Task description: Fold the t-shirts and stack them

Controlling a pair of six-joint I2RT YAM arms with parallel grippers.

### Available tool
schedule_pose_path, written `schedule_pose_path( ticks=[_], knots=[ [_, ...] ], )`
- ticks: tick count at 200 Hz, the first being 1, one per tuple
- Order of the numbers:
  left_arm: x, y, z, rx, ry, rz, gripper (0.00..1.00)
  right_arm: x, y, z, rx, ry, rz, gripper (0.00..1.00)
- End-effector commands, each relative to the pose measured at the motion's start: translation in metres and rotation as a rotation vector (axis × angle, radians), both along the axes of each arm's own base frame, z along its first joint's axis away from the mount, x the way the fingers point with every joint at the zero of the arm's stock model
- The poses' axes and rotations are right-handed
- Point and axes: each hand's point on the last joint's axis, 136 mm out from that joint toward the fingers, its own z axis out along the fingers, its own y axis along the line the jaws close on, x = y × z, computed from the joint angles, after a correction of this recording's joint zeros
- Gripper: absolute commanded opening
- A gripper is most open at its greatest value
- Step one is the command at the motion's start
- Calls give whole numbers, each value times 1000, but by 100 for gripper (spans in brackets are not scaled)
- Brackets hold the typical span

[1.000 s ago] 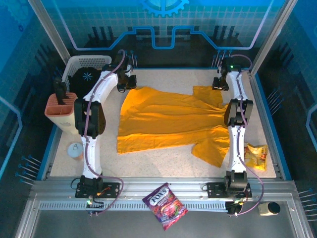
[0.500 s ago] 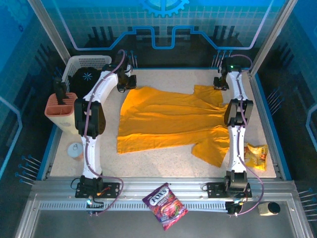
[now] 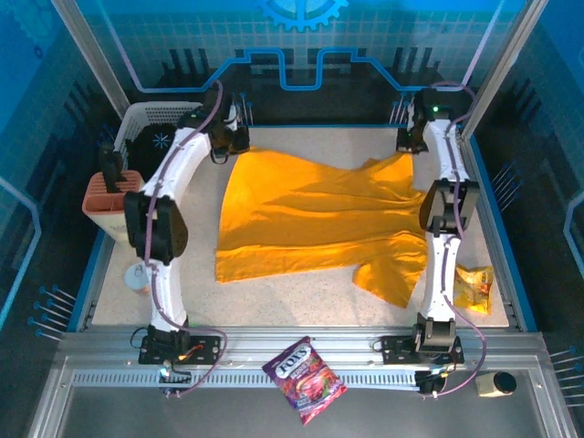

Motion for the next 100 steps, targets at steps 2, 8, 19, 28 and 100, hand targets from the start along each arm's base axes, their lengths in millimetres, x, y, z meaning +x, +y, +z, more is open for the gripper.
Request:
schedule_pose_path(
  ticks=[2,8,19,28,100],
  knots=[
    [-48,9,127,-51,-241,33,0,-47,30,169,-55,-320,64,0],
    [-60,12,143,-50,-270,36,0,-63,33,190,-60,-357,67,0],
    [-82,18,167,-51,-305,46,0,-95,37,225,-67,-427,66,0],
    [-101,22,183,-53,-323,50,0,-122,39,250,-70,-486,62,0],
    [-258,58,274,-66,-545,112,0,-344,40,394,-35,-885,93,0]
  ],
)
